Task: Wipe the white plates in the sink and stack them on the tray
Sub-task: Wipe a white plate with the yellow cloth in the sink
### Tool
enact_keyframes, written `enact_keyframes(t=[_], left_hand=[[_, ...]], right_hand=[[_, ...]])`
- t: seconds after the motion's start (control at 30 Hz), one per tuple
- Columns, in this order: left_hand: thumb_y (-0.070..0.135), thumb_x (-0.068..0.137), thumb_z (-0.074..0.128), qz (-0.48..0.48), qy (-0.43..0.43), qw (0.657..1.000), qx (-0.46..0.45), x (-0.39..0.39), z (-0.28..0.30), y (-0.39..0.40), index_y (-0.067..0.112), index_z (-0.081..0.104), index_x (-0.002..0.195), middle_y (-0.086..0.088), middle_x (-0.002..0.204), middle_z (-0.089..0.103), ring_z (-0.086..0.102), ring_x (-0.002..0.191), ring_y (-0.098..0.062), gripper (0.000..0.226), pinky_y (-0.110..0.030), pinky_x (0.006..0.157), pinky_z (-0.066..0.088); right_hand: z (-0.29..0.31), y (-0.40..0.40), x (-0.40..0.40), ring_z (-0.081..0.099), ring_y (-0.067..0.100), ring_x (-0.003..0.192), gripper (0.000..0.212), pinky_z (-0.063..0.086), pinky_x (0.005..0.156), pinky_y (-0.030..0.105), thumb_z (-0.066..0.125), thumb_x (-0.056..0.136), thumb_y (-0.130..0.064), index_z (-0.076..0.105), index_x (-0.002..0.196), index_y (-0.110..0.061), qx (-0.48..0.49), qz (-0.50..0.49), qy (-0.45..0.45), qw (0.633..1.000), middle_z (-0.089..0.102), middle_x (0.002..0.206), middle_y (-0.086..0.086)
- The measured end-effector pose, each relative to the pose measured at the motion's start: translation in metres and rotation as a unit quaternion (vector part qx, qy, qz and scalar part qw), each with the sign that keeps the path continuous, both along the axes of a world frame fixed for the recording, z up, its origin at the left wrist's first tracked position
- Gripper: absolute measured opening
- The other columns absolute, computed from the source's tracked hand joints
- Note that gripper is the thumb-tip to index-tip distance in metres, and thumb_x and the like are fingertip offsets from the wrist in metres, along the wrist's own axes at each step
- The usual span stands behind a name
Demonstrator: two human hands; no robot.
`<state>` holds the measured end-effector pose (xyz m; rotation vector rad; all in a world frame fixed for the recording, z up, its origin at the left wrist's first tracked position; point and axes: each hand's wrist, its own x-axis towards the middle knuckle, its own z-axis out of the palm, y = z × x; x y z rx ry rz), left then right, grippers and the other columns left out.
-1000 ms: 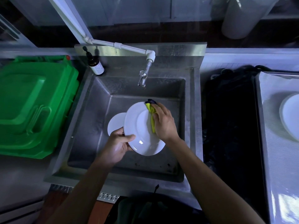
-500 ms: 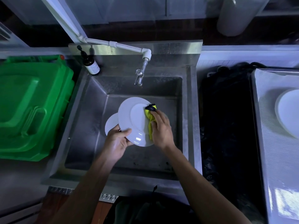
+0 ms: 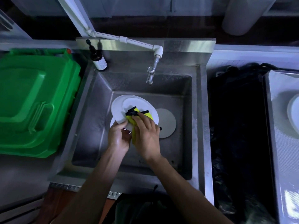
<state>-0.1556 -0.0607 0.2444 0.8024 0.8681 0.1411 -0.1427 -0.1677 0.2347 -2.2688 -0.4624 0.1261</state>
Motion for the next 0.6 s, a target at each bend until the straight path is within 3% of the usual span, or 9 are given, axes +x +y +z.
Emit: enact_keyframes(t=[0.1, 0.2, 0.27, 0.4, 0.6], left_hand=[[0.011, 0.096, 0.054, -0.008, -0.005, 1.0, -0.024, -0.003, 0.001, 0.014, 0.003, 0.051, 0.145, -0.016, 0.13, 0.062, 0.068, 0.094, -0.024, 0.05, -0.027, 0.066, 0.054], [0.013, 0.086, 0.063, -0.005, -0.022, 0.998, -0.064, -0.007, 0.001, 0.028, 0.001, 0.047, 0.147, -0.022, 0.14, 0.059, 0.068, 0.11, -0.032, 0.064, -0.037, 0.081, 0.062], [0.012, 0.083, 0.065, -0.008, -0.029, 0.996, -0.081, -0.01, -0.001, 0.04, 0.001, 0.048, 0.146, -0.021, 0.136, 0.063, 0.069, 0.113, -0.033, 0.066, -0.043, 0.08, 0.062], [0.01, 0.083, 0.067, -0.058, -0.044, 0.991, -0.109, -0.013, -0.006, 0.063, 0.007, 0.055, 0.137, -0.013, 0.119, 0.073, 0.073, 0.106, -0.028, 0.055, -0.043, 0.073, 0.062], [0.007, 0.083, 0.062, -0.168, -0.063, 0.978, -0.103, -0.016, -0.011, 0.093, 0.01, 0.066, 0.114, -0.007, 0.105, 0.077, 0.075, 0.097, -0.024, 0.032, -0.038, 0.067, 0.062]], right_hand=[[-0.003, 0.002, -0.005, 0.042, 0.021, 0.14, 0.041, 0.041, 0.103, 0.047, 0.048, 0.098, -0.022, 0.056, 0.138, -0.025, 0.002, 0.008, -0.008, 1.0, 0.046, 0.152, -0.005], [-0.004, 0.0, -0.006, 0.041, 0.023, 0.142, 0.04, 0.042, 0.103, 0.048, 0.052, 0.098, -0.016, 0.058, 0.138, -0.021, 0.003, -0.026, 0.001, 1.0, 0.047, 0.152, -0.003], [-0.002, -0.001, -0.002, 0.044, 0.025, 0.14, 0.04, 0.043, 0.103, 0.047, 0.051, 0.097, -0.013, 0.06, 0.137, -0.017, 0.031, -0.051, 0.011, 0.998, 0.049, 0.15, 0.0], [0.0, -0.009, 0.012, 0.043, 0.027, 0.138, 0.043, 0.037, 0.113, 0.039, 0.043, 0.099, -0.018, 0.057, 0.139, -0.012, 0.054, -0.06, 0.031, 0.996, 0.048, 0.15, 0.005], [0.001, -0.012, 0.025, 0.038, 0.019, 0.134, 0.043, 0.026, 0.114, 0.023, 0.045, 0.099, -0.014, 0.055, 0.141, -0.012, 0.037, -0.091, 0.049, 0.994, 0.047, 0.151, 0.005]])
